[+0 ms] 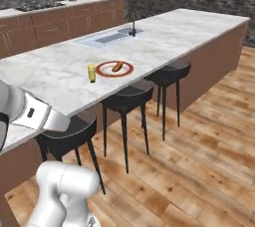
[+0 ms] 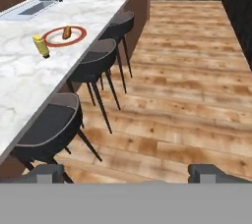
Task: Move the hot dog bun to the plate on the dining table and place the condiment next to that plate. Then navigate to the fridge and take the sausage and place it on the plate as well.
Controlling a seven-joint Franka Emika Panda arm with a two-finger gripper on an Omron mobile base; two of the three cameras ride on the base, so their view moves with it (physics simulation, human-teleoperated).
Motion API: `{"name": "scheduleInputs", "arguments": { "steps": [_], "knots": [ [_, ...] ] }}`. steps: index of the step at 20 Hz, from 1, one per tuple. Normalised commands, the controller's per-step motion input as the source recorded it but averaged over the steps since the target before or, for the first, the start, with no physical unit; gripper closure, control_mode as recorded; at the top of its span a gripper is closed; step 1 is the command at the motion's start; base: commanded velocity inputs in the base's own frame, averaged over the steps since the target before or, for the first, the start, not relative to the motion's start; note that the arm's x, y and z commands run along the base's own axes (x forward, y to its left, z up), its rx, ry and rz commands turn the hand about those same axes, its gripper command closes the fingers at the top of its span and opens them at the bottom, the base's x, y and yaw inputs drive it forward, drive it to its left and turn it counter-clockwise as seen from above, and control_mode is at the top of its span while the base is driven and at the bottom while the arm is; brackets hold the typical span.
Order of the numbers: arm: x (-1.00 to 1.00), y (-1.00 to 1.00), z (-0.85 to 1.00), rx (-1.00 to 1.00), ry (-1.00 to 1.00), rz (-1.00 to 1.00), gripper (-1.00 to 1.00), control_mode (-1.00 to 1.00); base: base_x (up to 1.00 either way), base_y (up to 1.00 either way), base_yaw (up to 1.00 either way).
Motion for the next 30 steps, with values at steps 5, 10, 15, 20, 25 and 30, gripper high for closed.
{"name": "scheduleInputs", "arguments": {
  "steps": [5, 10, 15, 20, 25, 30],
  "knots": [
    [0.00, 0.00, 0.00, 0.00, 0.00, 0.00, -1.00, 1.00, -0.54, 0.19, 0.62],
    [0.00, 0.00, 0.00, 0.00, 0.00, 0.00, -1.00, 1.00, 0.01, -0.02, 0.76],
    [0.00, 0.00, 0.00, 0.00, 0.00, 0.00, -1.00, 1.00, 0.05, -0.21, 0.67],
    [0.00, 0.00, 0.00, 0.00, 0.00, 0.00, -1.00, 1.00, -0.09, 0.01, 0.67],
    [0.00, 0.00, 0.00, 0.00, 0.00, 0.00, -1.00, 1.00, -0.21, 0.18, 0.66],
    [0.00, 0.00, 0.00, 0.00, 0.00, 0.00, -1.00, 1.00, -0.29, 0.32, 0.62]
  ]
}}
